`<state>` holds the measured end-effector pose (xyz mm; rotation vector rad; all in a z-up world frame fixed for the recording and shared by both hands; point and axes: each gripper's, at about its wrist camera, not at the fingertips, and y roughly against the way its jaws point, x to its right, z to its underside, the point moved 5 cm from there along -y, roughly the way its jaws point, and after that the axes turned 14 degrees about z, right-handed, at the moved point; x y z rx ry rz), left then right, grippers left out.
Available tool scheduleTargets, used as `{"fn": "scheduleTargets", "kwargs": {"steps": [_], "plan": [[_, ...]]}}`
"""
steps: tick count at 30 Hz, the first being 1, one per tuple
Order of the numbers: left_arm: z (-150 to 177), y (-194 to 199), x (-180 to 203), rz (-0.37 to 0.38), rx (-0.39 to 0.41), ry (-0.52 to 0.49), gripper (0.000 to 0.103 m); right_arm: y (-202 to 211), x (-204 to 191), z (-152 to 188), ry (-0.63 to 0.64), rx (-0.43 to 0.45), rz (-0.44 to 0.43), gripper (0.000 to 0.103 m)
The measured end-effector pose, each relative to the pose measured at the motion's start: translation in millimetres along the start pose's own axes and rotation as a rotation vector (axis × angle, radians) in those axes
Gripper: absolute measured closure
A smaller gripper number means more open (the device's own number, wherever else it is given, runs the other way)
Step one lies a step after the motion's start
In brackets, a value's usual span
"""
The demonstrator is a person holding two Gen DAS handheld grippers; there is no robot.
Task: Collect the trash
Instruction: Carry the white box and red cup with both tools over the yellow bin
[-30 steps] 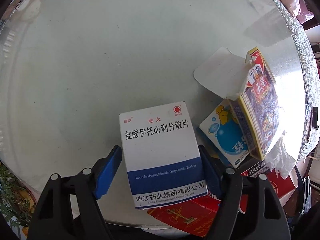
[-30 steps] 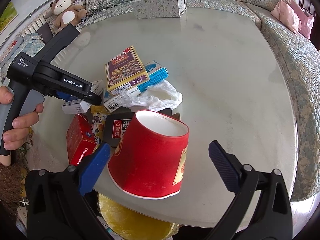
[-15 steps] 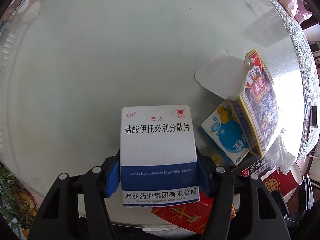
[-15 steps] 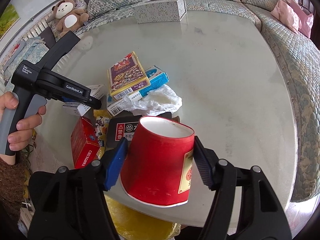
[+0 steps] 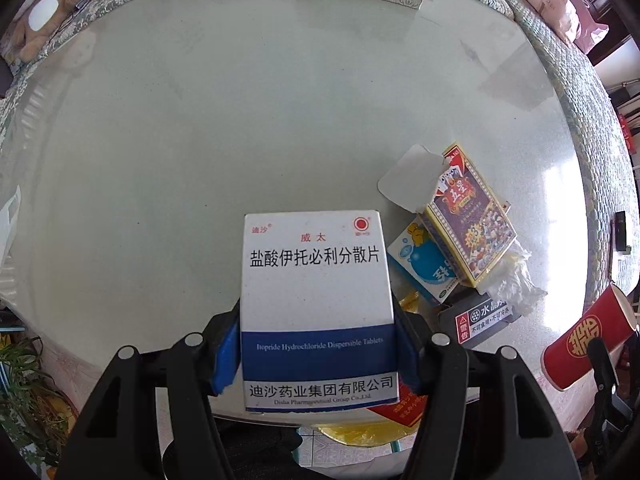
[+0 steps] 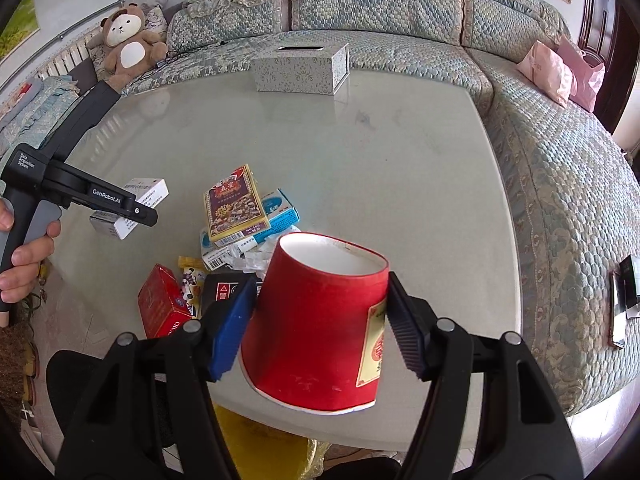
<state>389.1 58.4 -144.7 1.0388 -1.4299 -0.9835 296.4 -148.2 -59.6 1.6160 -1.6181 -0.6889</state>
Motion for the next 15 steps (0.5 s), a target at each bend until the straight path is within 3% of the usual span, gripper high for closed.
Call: {"fn": "scheduleTargets", "kwargs": {"steps": [6,15], "plan": [[30.0,49.7,19.0,-0.011,0.062,-0.069,0.043,46.3,-2.6,-9.2,0.043,0.072,0.038,0.039],[101.6,96.1,44.0,0.012,0.072,-0.156,0.043,99.2,-25.7,6.5,0.093,0.098,0.022,0.039]]}}
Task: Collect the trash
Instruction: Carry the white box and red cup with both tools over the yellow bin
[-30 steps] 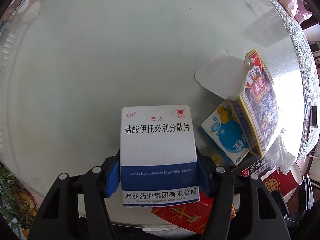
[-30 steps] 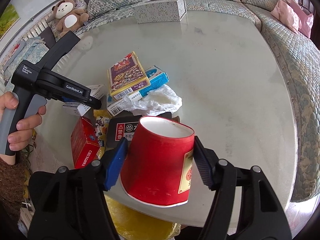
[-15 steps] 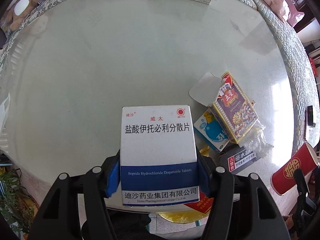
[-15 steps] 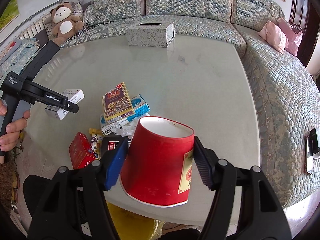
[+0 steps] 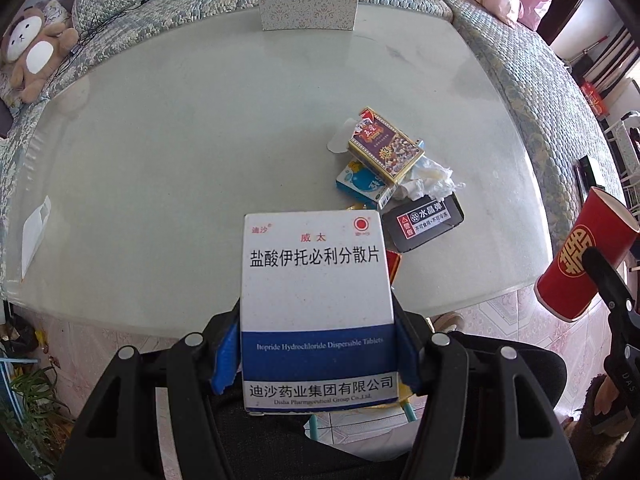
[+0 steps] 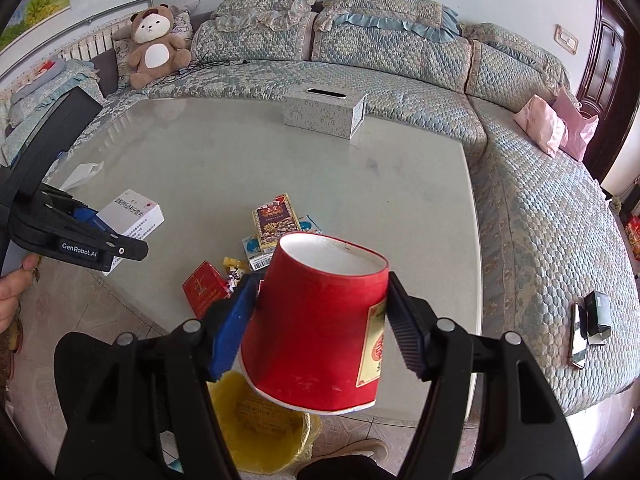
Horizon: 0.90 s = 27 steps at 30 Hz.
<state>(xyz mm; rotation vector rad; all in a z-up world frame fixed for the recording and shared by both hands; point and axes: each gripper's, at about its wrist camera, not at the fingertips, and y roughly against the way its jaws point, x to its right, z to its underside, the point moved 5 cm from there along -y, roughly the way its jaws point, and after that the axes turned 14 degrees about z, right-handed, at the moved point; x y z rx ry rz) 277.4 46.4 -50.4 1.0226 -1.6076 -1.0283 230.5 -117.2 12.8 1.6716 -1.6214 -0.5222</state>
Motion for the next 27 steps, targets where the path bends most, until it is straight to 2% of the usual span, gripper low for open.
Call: {"fn": "scheduleTargets", "kwargs": {"steps": [6,17,27], "plan": [[42.0,10.1,13.2,-0.009,0.01,-0.05,0.042,28.8,-17.1,14.0,0.026,0.012,-0.008,0.039],[106.3,-6.7,31.6,0.057,0.045,-0.109,0.042,44.1,-53.7,61.2,0.063,-0.022,-0.028,0.039],[140.8,-37.9,44.0,0.078,0.039,-0.155,0.042,45.5,-78.0,92.2,0.114,-0.035,-0.007,0.039]]}}
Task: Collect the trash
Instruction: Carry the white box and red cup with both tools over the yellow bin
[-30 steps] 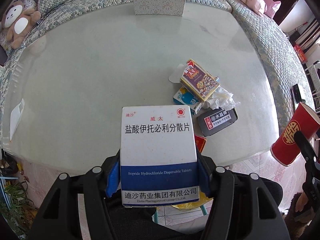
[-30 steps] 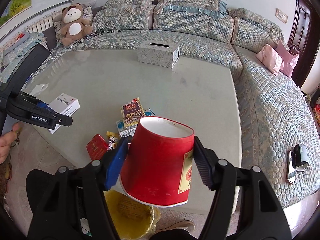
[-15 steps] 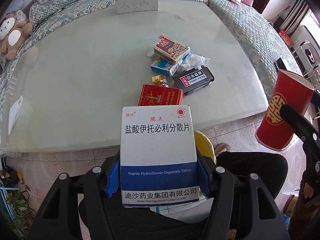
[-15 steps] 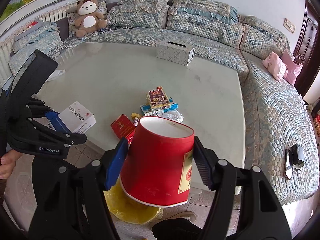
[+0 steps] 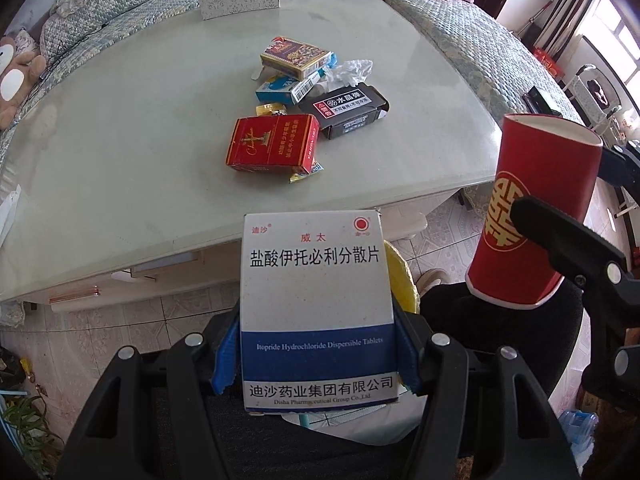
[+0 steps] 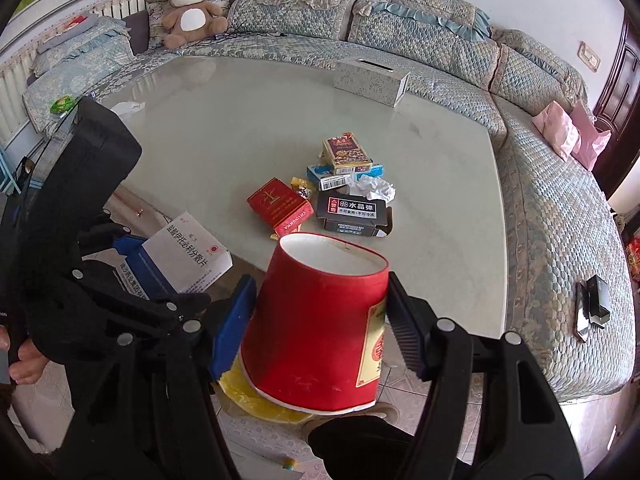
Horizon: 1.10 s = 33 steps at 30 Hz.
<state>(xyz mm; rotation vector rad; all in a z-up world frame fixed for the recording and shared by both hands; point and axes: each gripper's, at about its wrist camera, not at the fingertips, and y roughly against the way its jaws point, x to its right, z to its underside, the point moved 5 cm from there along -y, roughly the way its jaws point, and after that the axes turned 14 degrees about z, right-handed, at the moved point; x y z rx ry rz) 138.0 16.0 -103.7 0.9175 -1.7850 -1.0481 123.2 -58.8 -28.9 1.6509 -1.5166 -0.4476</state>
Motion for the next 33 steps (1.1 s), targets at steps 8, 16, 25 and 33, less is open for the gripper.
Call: {"fn": "scheduleTargets", "kwargs": {"steps": [8,16,25,33], "plan": [[15.3,-27.5,-4.6,-0.024,0.029,-0.016,0.042,-19.9,-11.7,27.5,0.016,-0.038,-0.003,0.039],[33.3,-68.3,-9.2,-0.025,-0.006,-0.025,0.042,-43.6,-21.5,54.1,0.027,-0.081,-0.006,0.039],[50.8,-114.4,-14.8,-0.012,-0.028,-0.031,0.042,-74.9,-33.7,85.1,0.046,-0.123,-0.011,0.039],[70.6,-159.1,-29.1,0.0,-0.085,0.004,0.042,-111.2,-40.1,106.2,0.039,-0.17,-0.016,0.039]]}}
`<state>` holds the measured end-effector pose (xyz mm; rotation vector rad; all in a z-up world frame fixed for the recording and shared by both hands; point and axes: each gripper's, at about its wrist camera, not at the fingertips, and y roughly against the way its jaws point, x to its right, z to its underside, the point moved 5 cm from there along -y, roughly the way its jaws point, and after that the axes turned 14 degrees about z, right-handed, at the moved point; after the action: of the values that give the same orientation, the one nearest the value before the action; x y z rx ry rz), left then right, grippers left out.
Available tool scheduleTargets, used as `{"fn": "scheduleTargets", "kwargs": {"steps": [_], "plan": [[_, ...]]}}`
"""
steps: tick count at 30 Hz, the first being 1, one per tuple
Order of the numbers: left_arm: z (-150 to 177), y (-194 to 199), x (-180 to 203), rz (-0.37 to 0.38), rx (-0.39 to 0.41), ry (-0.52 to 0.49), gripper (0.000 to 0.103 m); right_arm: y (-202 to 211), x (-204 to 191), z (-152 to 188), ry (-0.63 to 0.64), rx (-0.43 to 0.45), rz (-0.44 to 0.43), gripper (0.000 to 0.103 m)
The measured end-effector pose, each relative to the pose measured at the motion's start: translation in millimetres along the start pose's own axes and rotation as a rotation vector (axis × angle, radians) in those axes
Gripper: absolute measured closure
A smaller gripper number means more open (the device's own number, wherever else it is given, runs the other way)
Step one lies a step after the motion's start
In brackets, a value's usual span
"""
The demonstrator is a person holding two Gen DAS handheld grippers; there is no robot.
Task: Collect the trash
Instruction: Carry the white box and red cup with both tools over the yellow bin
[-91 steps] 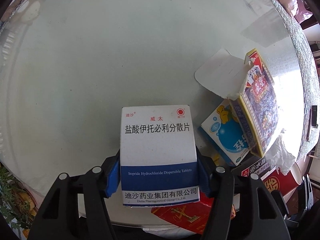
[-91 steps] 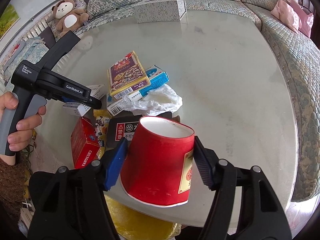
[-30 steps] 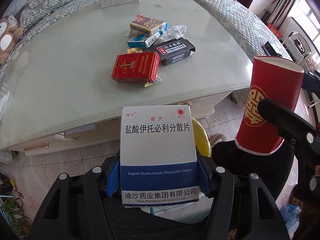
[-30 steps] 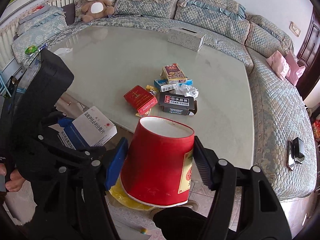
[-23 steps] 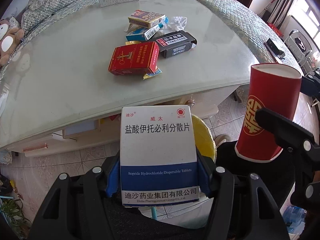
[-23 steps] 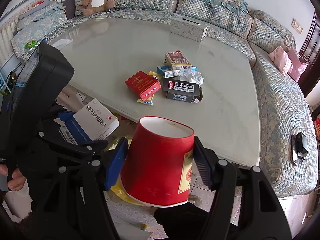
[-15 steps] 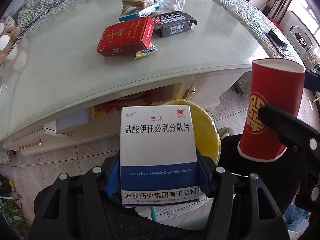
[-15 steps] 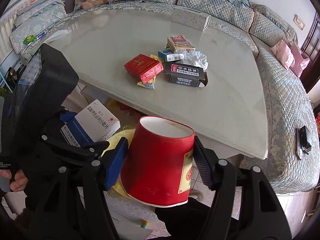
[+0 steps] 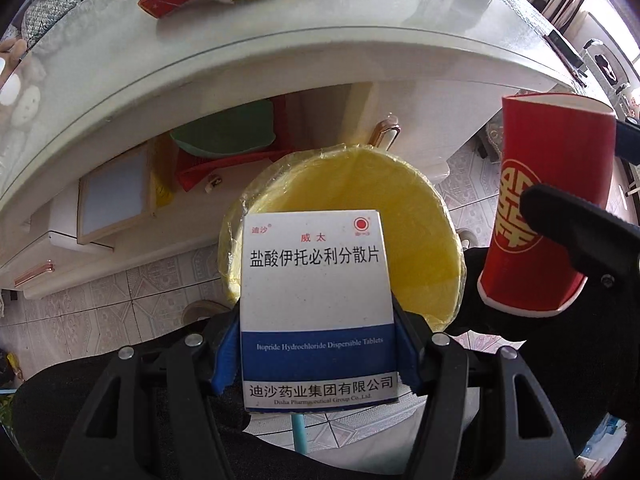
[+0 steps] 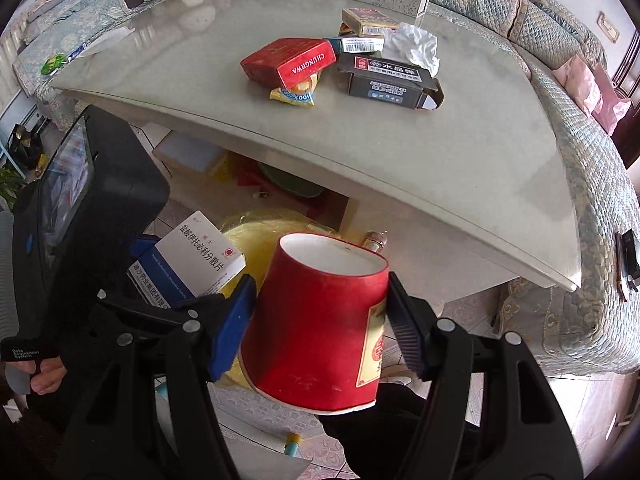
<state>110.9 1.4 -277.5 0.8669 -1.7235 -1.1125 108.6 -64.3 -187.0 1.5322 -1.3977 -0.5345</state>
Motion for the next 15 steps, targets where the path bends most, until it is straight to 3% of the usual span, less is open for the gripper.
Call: {"fn": "scheduleTargets", "kwargs": {"steps": [15], "plan": [[10.6,-61.5,-29.3,-0.005,-0.081,0.09,0.042,-75.1,-9.7,8.4,0.006,-0.084,-0.018,0.039]]}}
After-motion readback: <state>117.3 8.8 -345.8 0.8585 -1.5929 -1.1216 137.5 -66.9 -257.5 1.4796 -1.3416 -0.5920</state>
